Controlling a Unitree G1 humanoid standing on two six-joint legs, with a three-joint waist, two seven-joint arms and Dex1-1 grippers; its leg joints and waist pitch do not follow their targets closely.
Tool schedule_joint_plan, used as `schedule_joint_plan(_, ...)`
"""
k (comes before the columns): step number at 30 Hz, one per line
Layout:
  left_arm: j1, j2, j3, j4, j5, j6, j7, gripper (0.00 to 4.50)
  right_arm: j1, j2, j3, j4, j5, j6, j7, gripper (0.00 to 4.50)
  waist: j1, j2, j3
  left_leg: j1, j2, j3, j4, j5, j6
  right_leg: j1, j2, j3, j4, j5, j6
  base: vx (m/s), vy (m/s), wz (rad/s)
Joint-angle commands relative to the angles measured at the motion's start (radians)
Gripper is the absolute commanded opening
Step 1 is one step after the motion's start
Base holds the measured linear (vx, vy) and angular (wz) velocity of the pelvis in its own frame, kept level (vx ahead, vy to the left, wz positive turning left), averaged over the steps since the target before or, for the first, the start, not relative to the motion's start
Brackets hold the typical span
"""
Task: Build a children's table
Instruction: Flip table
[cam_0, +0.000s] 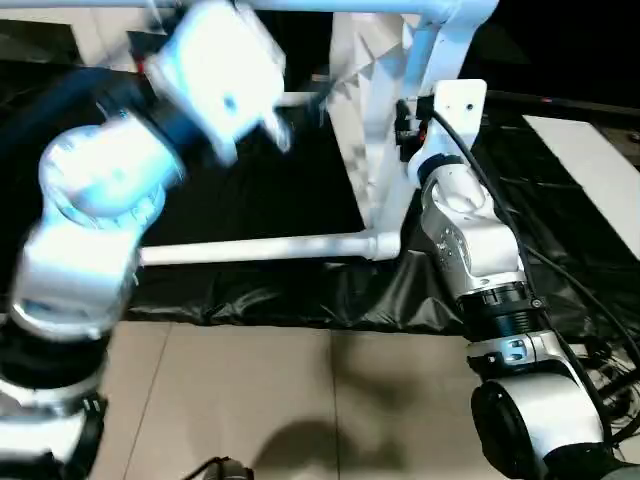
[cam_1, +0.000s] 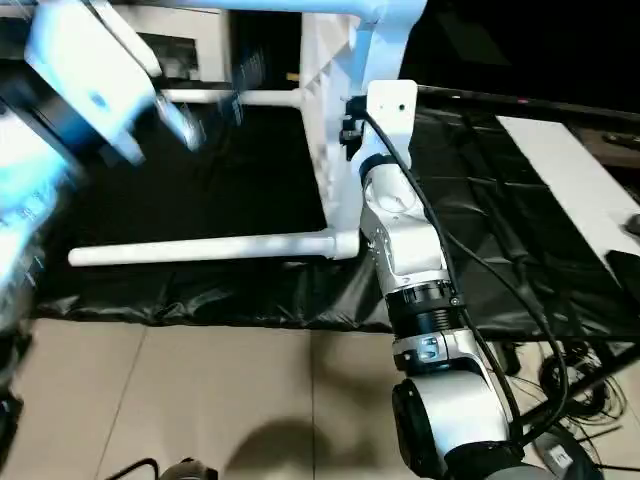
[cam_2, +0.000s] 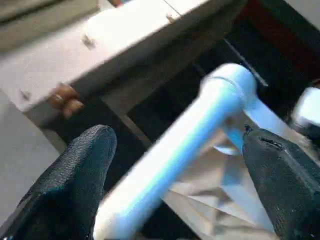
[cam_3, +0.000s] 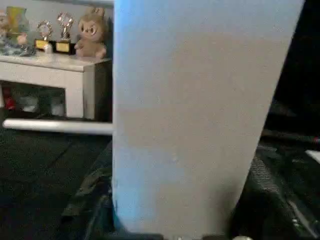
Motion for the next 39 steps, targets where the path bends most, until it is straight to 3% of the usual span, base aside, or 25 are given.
schedule_joint_plan(1,-0.048,0.036,-0.012,0.065,0.076,-0.035,0.019,4.50,0.025,-0.005,-0.026,0.032,0.037,-0.002,0.059,2.56,-0.002,0.016,-0.061,0.032,0.012,-0.005,-0.072,-0.236,-0.120,0.024,-0.042,0.030,-0.068,-0.096,-0.088,0.000,0.000,0.00)
schedule_joint_plan(6,-0.091,0.074,-0.016,0.138,0.143,-0.058,0.039,4.50,0.037,-0.020,-0.016,0.033,0.046,-0.048,0.137,2.56,-0.002,0.018,-0.064,0.032,0.014,-0.006,-0.070,-0.195,-0.115,0.026,-0.042,0.029,-0.059,-0.032,-0.110,0.000,0.000,0.00)
schedule_joint_plan(7,-0.104,0.093,-0.023,0.174,0.163,-0.061,0.032,4.50,0.046,-0.029,-0.010,0.034,0.054,-0.063,0.178,2.56,0.000,0.025,-0.065,0.033,0.013,-0.006,-0.068,-0.187,-0.112,0.025,-0.041,0.028,-0.058,-0.013,-0.118,0.000,0.000,0.00)
schedule_joint_plan(13,-0.156,0.127,-0.051,0.324,0.227,-0.114,0.034,4.50,0.063,-0.063,0.016,0.081,0.060,-0.140,0.315,2.56,0.001,0.022,-0.066,0.033,0.013,-0.005,-0.067,-0.187,-0.102,0.030,-0.043,0.029,-0.058,0.001,-0.148,0.000,0.000,0.00)
schedule_joint_plan(19,-0.198,0.143,-0.087,0.451,0.278,-0.188,0.037,4.50,0.029,-0.056,0.008,0.205,0.036,-0.190,0.325,2.56,-0.001,0.022,-0.063,0.037,0.015,-0.006,-0.070,-0.236,-0.099,0.024,-0.047,0.030,-0.064,-0.062,-0.176,0.000,0.000,0.00)
schedule_joint_plan(28,-0.220,0.136,-0.088,0.512,0.276,-0.255,0.018,3.70,0.001,-0.032,0.028,0.261,0.017,-0.247,0.334,2.66,-0.001,0.022,-0.062,0.038,0.019,-0.009,-0.075,-0.274,-0.105,0.020,-0.050,0.029,-0.066,-0.099,-0.179,0.000,0.000,0.00)
schedule_joint_plan(29,-0.219,0.135,-0.089,0.511,0.277,-0.257,0.020,3.64,0.000,-0.030,0.026,0.265,0.022,-0.249,0.340,2.94,-0.001,0.022,-0.062,0.037,0.019,-0.009,-0.074,-0.278,-0.104,0.020,-0.051,0.029,-0.066,-0.103,-0.180,0.000,0.000,0.00)
schedule_joint_plan(32,-0.211,0.131,-0.090,0.517,0.282,-0.264,0.024,3.41,-0.002,-0.019,0.014,0.280,0.037,-0.265,0.352,3.07,-0.001,0.020,-0.063,0.035,0.019,-0.009,-0.074,-0.267,-0.097,0.022,-0.051,0.029,-0.065,-0.091,-0.182,0.000,0.000,0.00)
schedule_joint_plan(33,-0.209,0.132,-0.091,0.519,0.280,-0.264,0.017,3.34,-0.003,-0.014,0.008,0.281,0.044,-0.271,0.357,3.21,-0.002,0.015,-0.063,0.033,0.018,-0.008,-0.074,-0.259,-0.092,0.024,-0.051,0.030,-0.066,-0.085,-0.183,0.000,0.000,0.00)
schedule_joint_plan(36,-0.206,0.133,-0.091,0.528,0.279,-0.280,0.014,3.03,0.000,-0.003,-0.005,0.275,0.057,-0.296,0.361,3.51,-0.001,0.016,-0.067,0.030,0.018,-0.007,-0.071,-0.203,-0.082,0.027,-0.050,0.029,-0.058,-0.024,-0.189,0.000,0.000,0.00)
schedule_joint_plan(39,-0.201,0.131,-0.089,0.540,0.284,-0.293,0.020,2.80,0.002,-0.002,-0.003,0.279,0.051,-0.328,0.370,3.67,0.001,0.016,-0.066,0.032,0.018,-0.005,-0.070,-0.194,-0.075,0.025,-0.048,0.029,-0.058,-0.010,-0.193,0.000,0.000,0.00)
